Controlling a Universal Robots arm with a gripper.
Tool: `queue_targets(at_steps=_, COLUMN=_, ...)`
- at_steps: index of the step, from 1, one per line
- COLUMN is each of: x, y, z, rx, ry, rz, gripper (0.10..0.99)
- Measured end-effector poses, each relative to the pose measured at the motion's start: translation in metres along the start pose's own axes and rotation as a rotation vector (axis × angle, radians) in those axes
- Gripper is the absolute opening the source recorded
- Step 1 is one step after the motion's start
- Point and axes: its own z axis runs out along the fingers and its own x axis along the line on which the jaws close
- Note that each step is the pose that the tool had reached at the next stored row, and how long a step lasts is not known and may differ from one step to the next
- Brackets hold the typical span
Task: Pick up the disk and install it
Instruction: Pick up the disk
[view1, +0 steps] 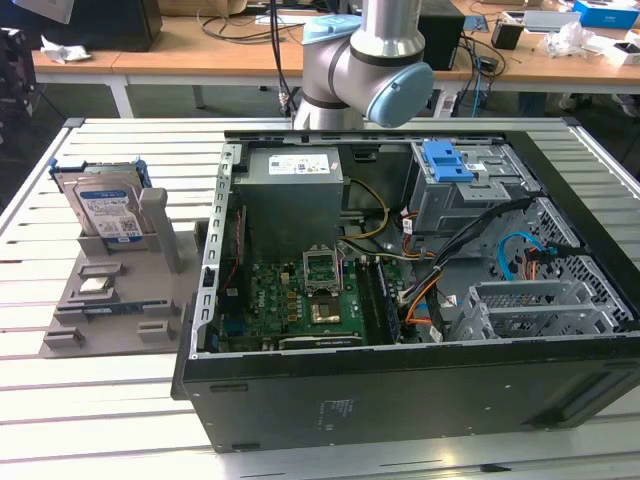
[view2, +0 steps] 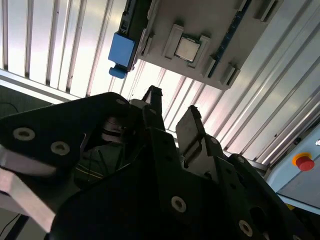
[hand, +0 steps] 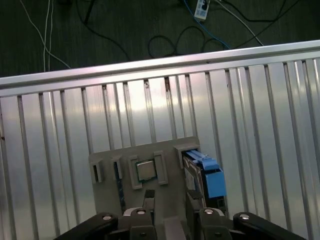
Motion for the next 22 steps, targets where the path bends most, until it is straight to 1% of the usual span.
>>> queue_targets(at_steps=6, x=0.0, y=0.0, z=0.0, rx=0.0, ry=0.0, rz=0.0, gripper=0.722)
queue_targets(at_steps=15, x=-0.0007, y=0.0001, z=0.0001, rx=0.0, ry=-0.0001, rz=0.0, gripper=0.722)
queue_targets(at_steps=16, x=-0.0021, y=0.0003, z=0.0001, rx=0.0, ry=0.0, rz=0.0, gripper=0.722)
queue_targets(at_steps=17, x=-0.0058, y=0.0007, z=0.0003, rx=0.0, ry=-0.0001, rz=0.0, gripper=0.722)
queue_targets(at_steps=19, x=-0.0107, y=0.0014, z=0.0005, rx=0.0, ry=0.0, rz=0.0, gripper=0.722)
queue_targets(at_steps=22, x=-0.0159, y=0.0021, z=0.0007, rx=0.0, ry=0.0, rz=0.0, gripper=0.722)
